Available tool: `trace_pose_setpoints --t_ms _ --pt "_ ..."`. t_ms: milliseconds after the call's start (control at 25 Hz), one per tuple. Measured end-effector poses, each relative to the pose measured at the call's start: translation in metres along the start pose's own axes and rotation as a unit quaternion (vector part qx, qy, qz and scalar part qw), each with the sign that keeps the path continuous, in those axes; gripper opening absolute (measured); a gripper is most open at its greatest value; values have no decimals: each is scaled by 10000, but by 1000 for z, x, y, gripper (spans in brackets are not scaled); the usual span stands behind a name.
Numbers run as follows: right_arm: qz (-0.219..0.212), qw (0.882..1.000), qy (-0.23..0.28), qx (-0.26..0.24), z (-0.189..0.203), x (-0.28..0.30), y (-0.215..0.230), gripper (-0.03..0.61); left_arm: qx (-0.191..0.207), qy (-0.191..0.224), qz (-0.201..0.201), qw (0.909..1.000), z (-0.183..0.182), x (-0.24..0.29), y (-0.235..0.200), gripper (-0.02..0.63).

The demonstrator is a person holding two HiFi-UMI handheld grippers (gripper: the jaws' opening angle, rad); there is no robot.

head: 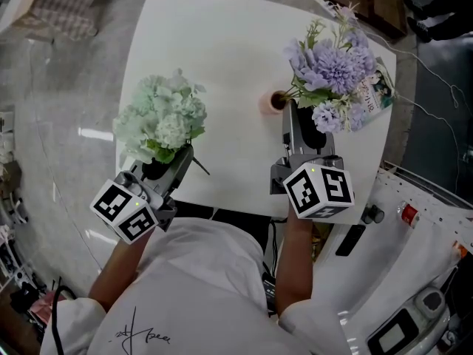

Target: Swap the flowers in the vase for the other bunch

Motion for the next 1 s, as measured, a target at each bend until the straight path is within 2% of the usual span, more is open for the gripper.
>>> trace_pose_setpoints --t_ms 1000 --pt "-60 9998 -20 -210 -8 16 -4 115 -25 -35 -31 10000 -13 7 -5 75"
Point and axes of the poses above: the fingertips, and each gripper's own axes: x forward along the fingers, y to its right, z out of its underside, the point moved 8 cm from there along -x, backward along the fingers, and after that the axes turned 12 degrees about -x, right-handed, at the moved point
